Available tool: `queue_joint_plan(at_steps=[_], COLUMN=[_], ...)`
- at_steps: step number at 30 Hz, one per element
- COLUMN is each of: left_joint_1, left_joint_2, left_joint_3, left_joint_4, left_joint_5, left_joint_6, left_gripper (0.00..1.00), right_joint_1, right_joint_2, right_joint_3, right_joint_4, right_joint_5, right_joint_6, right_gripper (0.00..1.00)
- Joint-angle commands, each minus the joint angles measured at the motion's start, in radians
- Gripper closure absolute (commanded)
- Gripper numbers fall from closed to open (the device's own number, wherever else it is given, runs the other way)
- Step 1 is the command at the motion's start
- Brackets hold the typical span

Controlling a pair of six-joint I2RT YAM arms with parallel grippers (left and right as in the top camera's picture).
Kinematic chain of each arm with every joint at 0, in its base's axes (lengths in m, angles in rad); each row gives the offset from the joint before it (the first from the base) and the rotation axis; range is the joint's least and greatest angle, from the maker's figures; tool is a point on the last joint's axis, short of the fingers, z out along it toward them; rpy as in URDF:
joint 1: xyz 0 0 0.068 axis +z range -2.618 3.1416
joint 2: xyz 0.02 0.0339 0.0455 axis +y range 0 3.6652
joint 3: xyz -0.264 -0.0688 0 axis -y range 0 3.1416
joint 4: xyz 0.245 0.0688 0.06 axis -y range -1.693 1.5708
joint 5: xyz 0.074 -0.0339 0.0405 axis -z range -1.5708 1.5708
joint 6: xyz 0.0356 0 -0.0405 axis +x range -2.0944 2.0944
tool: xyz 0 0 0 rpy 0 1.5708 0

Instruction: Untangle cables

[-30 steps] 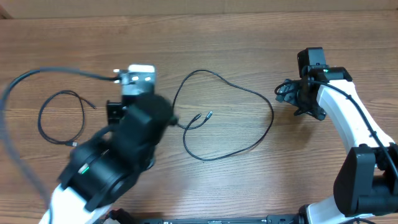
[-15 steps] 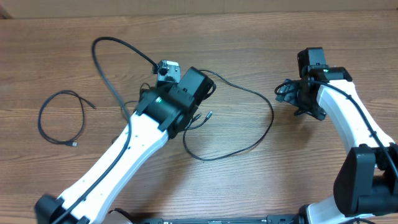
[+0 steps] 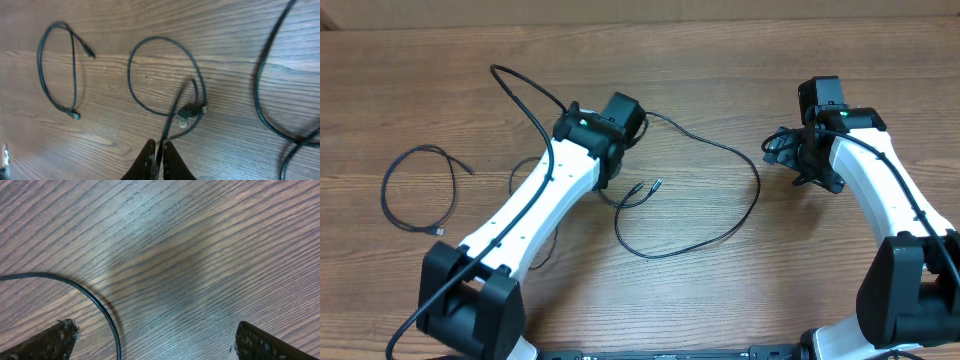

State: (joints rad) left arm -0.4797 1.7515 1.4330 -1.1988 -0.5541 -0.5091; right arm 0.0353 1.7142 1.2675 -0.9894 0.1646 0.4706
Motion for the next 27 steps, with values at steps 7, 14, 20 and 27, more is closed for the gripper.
queue_joint_plan(at_steps=[7,14,20,27], left_joint_1=[0.132,0.245,0.316,0.340], left_joint_2=[0.043,0.043,0.043,0.043], left_joint_3=[0.009,0.033,0.074,0.072], left_joint_4=[0.020,0.025,0.022,-0.019], left_joint_5=[0.038,0.131,0.431,0.512], left_joint_6=[-0.021,0.071,0.143,0.171], left_gripper=[0.73,0.57,0.47,0.37], right_joint_1=[0.003,0.003,0.003,0.003], right_joint_2=[0.005,0.005,0.005,0.005], right_joint_3=[-0.005,-0.005,-0.005,-0.005], right_joint_4=[0.001,0.001,0.001,0.001], right_joint_5=[0.014,0.014,0.014,0.015], right_joint_6=[0.000,0.000,0.000,0.000], right_gripper=[0.00,0.00,0.00,0.00])
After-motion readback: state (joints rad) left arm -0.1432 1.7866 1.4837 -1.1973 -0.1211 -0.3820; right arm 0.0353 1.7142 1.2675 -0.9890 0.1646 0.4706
